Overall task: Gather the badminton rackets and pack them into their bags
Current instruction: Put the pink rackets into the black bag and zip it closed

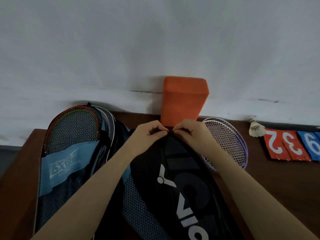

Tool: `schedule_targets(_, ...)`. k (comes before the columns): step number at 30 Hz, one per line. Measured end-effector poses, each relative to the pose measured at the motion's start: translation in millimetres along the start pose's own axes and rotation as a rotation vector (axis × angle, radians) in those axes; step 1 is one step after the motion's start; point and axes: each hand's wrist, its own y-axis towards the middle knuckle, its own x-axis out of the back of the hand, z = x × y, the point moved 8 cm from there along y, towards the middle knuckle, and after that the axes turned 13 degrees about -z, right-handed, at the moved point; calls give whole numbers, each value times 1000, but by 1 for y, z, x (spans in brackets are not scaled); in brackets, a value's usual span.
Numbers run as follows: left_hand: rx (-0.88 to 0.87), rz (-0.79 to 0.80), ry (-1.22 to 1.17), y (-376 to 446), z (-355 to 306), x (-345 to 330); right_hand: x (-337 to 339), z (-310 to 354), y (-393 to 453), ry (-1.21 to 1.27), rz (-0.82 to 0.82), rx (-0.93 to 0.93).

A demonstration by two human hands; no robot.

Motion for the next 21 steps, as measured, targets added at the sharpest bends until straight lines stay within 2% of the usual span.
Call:
schedule_targets(4, -37, -63, 179, 5, 21, 7, -8, -5, -4, 8, 17, 2)
schedule_targets(7, -119, -93, 203, 5, 15, 2, -9, -10, -4, 12, 5, -17)
schedule_targets(9, -215, -66, 240, 4, 6, -4, -7, -12, -5, 13, -2, -43)
schedule_targets(12, -323, 48, 435, 0, 4, -10, -3, -12, -4, 7, -9, -31)
schedule_targets(15, -385, 68, 515, 0, 5, -11, -8, -9, -6, -56, 57, 56)
schedule_targets(21, -321, -34, 358, -1, 10, -5, -11, -5, -2, -407, 93, 360)
